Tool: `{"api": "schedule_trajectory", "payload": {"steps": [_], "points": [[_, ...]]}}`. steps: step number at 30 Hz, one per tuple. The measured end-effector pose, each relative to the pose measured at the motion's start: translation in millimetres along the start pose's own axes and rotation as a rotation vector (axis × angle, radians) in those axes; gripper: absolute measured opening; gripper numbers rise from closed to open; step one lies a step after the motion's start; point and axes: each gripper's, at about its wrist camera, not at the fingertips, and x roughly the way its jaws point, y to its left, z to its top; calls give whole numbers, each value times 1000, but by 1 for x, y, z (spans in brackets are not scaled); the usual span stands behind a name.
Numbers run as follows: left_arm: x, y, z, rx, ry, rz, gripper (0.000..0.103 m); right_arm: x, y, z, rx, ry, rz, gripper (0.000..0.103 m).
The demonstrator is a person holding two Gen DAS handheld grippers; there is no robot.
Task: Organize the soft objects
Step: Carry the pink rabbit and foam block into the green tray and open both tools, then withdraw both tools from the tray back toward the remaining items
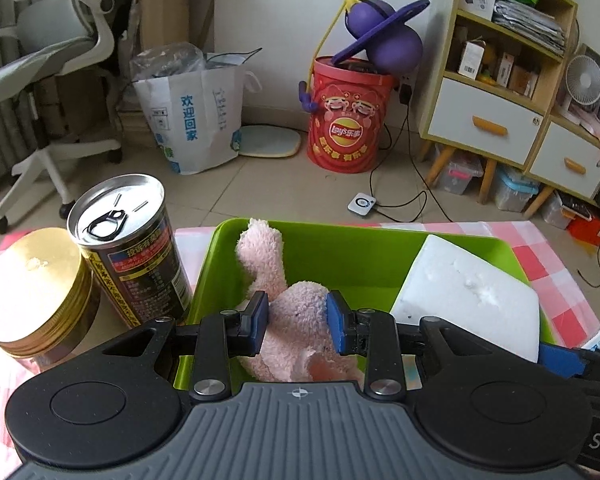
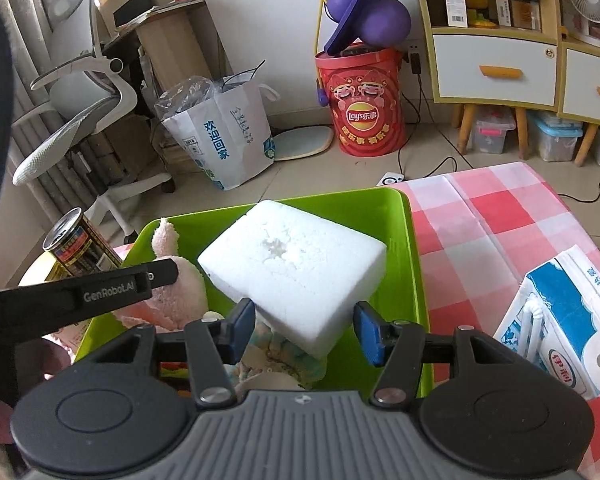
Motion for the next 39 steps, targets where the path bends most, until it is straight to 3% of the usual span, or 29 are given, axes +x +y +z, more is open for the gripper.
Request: {"api": "schedule_trajectory", "payload": {"steps": [3,6,14,20,30,39], "points": [[2,-1,2,9,4,1,39,0,1,0,-3,-1,5,38],[0,-2,3,3,-13,25,61,-1,0,1,8,4,23,53],[-14,-3,3,-11,-21,14,69,-14,-3,7,6,-13,28,58],[-50,4,-4,-27,-29,-3,76,-37,-1,9,-4,-4,30,61],[-121,26,-42,-65,-42,29,91,-99,19,9,-83,-4,18,69],[-166,41,-72,-63,-21,10,98,-141,28,-22,-129,24,-2,74]]}}
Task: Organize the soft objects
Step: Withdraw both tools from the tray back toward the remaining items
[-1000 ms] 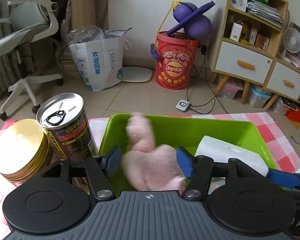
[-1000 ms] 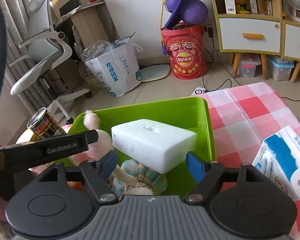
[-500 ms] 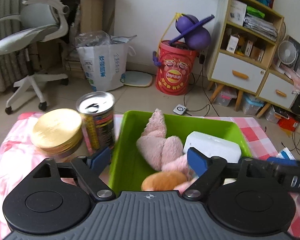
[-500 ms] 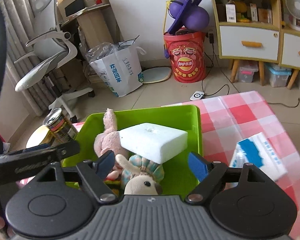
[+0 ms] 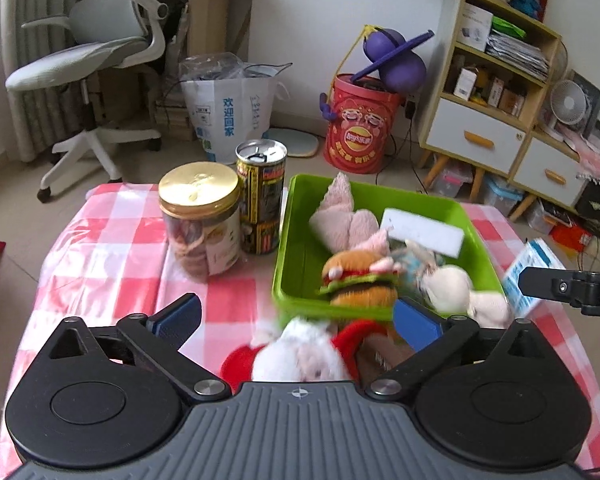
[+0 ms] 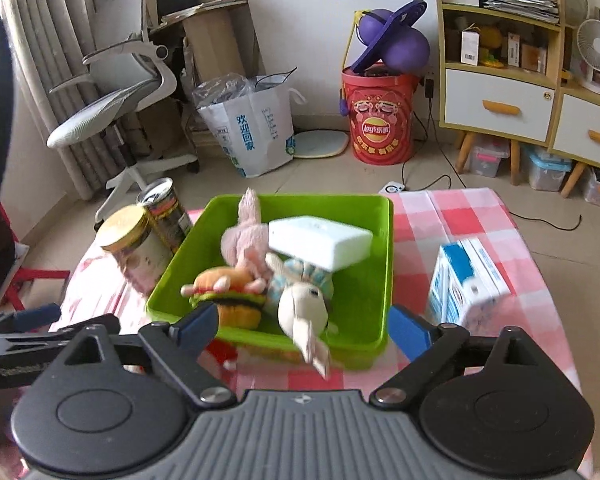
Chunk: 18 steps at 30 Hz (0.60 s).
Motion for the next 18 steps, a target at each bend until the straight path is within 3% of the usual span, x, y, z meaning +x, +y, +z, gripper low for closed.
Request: {"api": "schedule_trajectory", "payload": {"steps": [9,14,18], "points": [[-15,3,-31,42,24,4,98,-19,3,-31,3,-3,-2,78],[-10,7,-44,74,29,25,98,-16,3,-47,-2,-31,-104,78],[-5,11,-52,90,45,19,98,-15,2,-54,-59,-47,-112,78]]}}
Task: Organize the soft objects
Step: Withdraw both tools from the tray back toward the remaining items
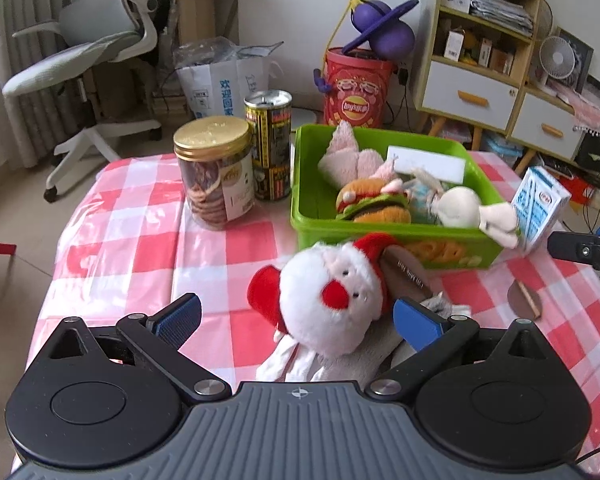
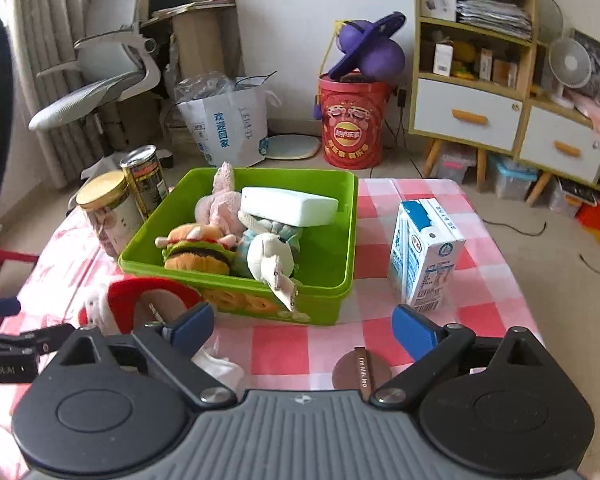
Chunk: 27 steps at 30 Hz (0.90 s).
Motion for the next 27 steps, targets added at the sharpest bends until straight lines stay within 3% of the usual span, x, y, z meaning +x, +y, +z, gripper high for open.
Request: {"api": "schedule_trajectory", "payload": {"steps": [9,15,21,27], "points": [[1,1,-11,37,-19,-22,98,1,-6,-13,-32,1,57,79],[5,-6,-22,89,-17,-61,98,3,-22,-27,-56,-4,45,79],[11,-21,-41,149,9,-145,98,12,-51,-44,-11,43,52,79],[22,-30,-49,143,49,-216,98,31,-62,-62,30,130,23,79]]}}
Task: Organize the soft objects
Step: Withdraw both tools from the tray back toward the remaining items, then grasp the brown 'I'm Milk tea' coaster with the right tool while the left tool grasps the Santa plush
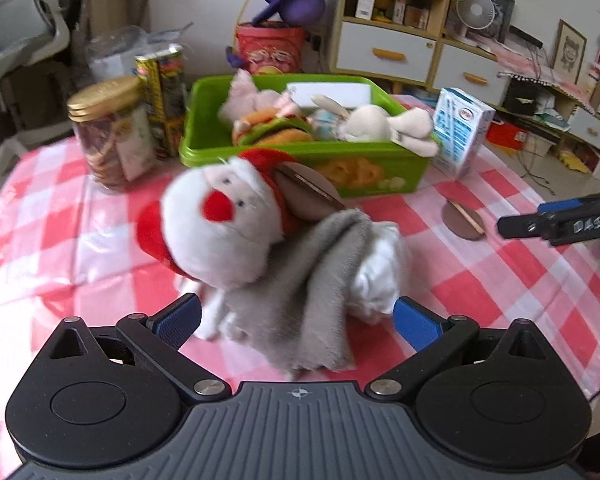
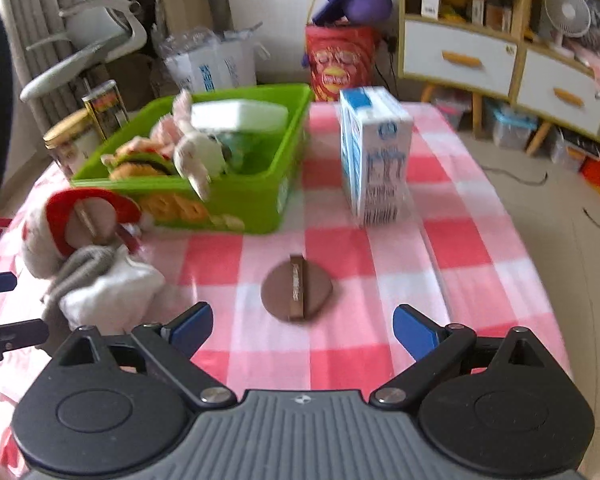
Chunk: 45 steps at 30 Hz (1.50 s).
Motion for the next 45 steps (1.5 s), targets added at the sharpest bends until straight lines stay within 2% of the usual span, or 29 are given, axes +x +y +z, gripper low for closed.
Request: {"api": "schedule_trajectory", "payload": {"steps": [5,14,17,19,22,24,26,30,33,36,39,42,45], "points": [[-2,4,-1,-14,0,-9,97,5,11,-8,-59,20,20,79],[-14,32,13,-157,-86,24,95,7,48,-12,-159,-10,148,79],[-18,40,18,-223,-113,26,93,6,56,-6,-148,-21,187,79],[-23,42,22,-249,-128,32,86,4,58,-1,-140,-35,188,79],[-35,37,27,-215,-193,31,81,5,52,3,-115,-43,163,79],[-40,30,30,-180,-222,-12,79,9,42,5,-84,-39,128,79],[-38,19,34,-144,-210,-48,76,14,32,6,-56,-35,85,79],[-24,-5,38,-75,-152,-64,67,19,17,7,-29,-44,19,79],[-14,-18,40,-30,-139,-42,67,23,7,8,-5,-42,-9,79],[1,-21,43,-49,-115,-14,67,26,1,10,30,-40,-12,77],[15,-20,46,-53,-106,19,66,31,-3,10,50,-26,-11,71],[22,-22,47,-41,-112,55,63,37,-1,9,33,-18,-6,69],[29,-21,48,-43,-111,77,62,45,2,8,14,2,-3,62]]}}
